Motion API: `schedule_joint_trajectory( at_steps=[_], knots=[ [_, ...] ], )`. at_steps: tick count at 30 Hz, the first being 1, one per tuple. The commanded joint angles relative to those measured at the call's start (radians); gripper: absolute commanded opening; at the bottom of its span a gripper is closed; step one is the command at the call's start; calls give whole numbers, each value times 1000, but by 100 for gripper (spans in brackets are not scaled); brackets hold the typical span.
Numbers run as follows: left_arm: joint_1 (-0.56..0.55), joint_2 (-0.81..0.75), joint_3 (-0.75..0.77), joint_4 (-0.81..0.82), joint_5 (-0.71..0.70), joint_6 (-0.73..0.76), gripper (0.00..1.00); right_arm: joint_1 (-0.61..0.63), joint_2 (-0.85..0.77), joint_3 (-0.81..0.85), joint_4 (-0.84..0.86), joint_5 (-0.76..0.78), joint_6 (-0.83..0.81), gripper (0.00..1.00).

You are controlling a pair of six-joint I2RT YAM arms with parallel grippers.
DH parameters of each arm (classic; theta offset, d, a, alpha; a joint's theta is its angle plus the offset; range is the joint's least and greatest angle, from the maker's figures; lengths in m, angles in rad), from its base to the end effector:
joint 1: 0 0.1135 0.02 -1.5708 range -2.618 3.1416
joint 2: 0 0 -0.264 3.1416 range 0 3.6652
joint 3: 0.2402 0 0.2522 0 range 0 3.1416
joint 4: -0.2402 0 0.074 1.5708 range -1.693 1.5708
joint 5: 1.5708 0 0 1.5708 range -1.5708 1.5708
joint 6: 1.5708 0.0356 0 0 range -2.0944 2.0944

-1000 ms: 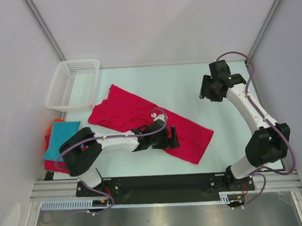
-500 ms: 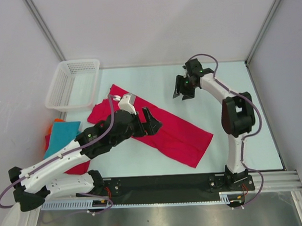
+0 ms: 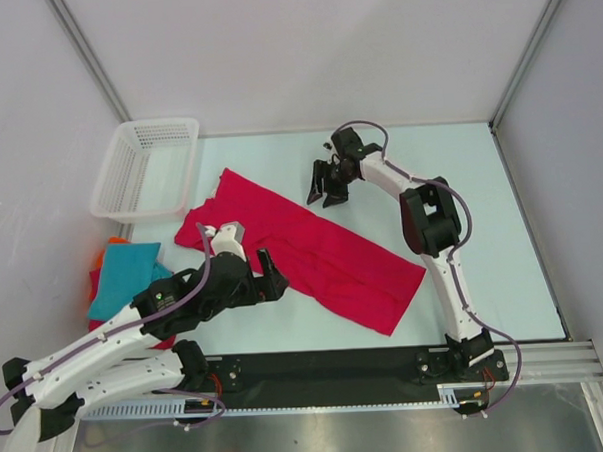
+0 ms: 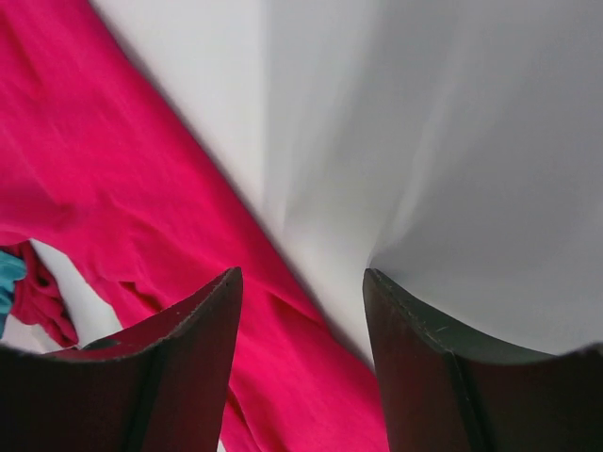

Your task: Fold and stack the t-shirts

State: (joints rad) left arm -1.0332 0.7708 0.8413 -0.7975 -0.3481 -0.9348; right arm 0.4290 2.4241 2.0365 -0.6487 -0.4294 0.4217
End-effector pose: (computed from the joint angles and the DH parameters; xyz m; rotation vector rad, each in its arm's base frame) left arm 0.0878 -0.1235 0.3031 -0.0688 2.3282 -0.6418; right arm 0.4690 0.2308 0.1585 -0.1715 2.7064 0.8435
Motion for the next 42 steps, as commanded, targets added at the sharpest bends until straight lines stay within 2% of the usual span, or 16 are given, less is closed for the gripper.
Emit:
schedule_joint_trajectory(
  at_steps=[1, 15, 17, 18, 19, 24, 29, 34, 38, 42],
  knots=[
    [1, -10, -15, -17, -28, -32, 100, 17, 73, 85, 23, -66, 34, 60],
    [47, 25, -47, 40, 15, 14, 100, 100, 176, 87, 83, -181, 46, 58],
    [58, 21, -53, 43, 32, 22, 100, 99, 187, 91, 96, -195, 48, 45],
    [65, 19, -54, 44, 35, 24, 100, 97, 187, 91, 104, -200, 51, 32],
    [68, 15, -56, 44, 41, 27, 100, 88, 188, 96, 112, -206, 55, 1],
    [88, -1, -70, 41, 54, 34, 100, 28, 181, 137, 107, -131, 71, 0],
    [101, -7, -82, 40, 67, 40, 100, -83, 138, 137, 63, 98, 109, 0],
    [110, 1, -88, 52, 86, 54, 100, -168, 9, 8, 78, 335, 156, 0],
    [116, 4, -85, 58, 95, 63, 100, -226, -36, -67, 95, 412, 193, 0],
    [124, 2, -91, 64, 103, 73, 99, -254, -2, -25, 26, 423, 180, 0]
  ],
)
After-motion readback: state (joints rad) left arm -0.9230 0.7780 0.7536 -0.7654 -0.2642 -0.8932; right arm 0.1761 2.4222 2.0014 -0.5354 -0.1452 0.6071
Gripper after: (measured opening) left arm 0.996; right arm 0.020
